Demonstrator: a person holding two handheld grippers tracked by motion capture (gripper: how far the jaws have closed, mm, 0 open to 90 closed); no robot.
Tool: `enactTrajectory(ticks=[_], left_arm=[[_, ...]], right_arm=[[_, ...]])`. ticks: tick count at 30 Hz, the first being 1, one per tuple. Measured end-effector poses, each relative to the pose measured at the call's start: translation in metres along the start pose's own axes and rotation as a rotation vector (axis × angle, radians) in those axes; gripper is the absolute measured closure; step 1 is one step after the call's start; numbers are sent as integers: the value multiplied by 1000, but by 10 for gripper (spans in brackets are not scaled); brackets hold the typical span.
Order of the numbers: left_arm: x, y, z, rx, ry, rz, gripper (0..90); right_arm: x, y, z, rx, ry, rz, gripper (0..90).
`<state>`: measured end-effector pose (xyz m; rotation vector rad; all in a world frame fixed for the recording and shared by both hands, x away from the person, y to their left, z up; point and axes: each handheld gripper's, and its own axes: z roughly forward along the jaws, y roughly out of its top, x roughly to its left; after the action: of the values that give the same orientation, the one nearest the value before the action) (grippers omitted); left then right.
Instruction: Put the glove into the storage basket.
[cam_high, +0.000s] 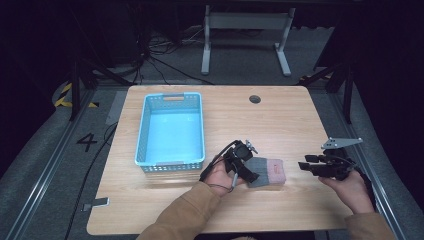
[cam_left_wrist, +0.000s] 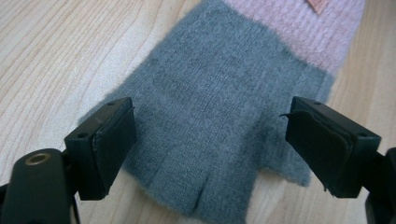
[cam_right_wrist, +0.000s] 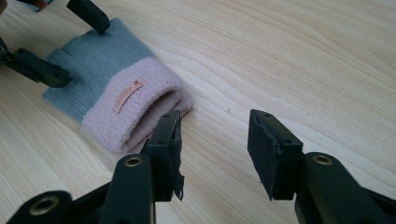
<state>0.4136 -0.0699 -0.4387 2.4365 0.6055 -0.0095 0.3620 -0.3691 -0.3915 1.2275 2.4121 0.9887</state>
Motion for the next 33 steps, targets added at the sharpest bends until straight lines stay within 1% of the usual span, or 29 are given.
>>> enactTrajectory(ticks=[3, 4, 6, 7, 10, 11, 14, 17, 25, 27, 28, 29, 32, 33], left_arm=[[-2, 0, 2, 3, 23, 17, 163], [-3, 0, 3, 5, 29, 12, 156], [-4, 0, 5, 8, 43, 26, 152], [-6, 0, 7, 8, 55, 45, 150], [-10, -1, 10, 23, 80, 70, 143], [-11, -1, 11, 24, 89, 70, 139], [-10, -2, 12, 20, 79, 63, 138], [-11, -3, 12, 15, 81, 49, 140], [-13, -2, 13, 23, 93, 33, 158], [-14, -2, 12, 26, 96, 32, 187], [-15, -2, 11, 24, 92, 31, 279], [-16, -2, 10, 20, 89, 39, 279], [-20, -2, 9, 18, 73, 44, 428], [-21, -2, 8, 18, 70, 41, 510]], right_arm=[[0, 0, 0, 4, 2, 3, 550], [0, 0, 1, 4, 3, 4, 549], [0, 0, 1, 5, 3, 2, 548], [0, 0, 1, 4, 4, 1, 547], [0, -1, 2, 6, 8, 2, 545], [0, -1, 2, 6, 8, 3, 545], [0, -1, 3, 7, 11, 6, 544], [0, -1, 3, 9, 11, 5, 542], [1, 0, 3, 5, 10, 6, 539], [1, 0, 3, 3, 9, 6, 539], [1, 0, 3, 3, 9, 7, 539], [1, 0, 3, 3, 9, 7, 539], [1, 0, 3, 2, 10, 7, 539], [0, 0, 3, 1, 10, 6, 539]])
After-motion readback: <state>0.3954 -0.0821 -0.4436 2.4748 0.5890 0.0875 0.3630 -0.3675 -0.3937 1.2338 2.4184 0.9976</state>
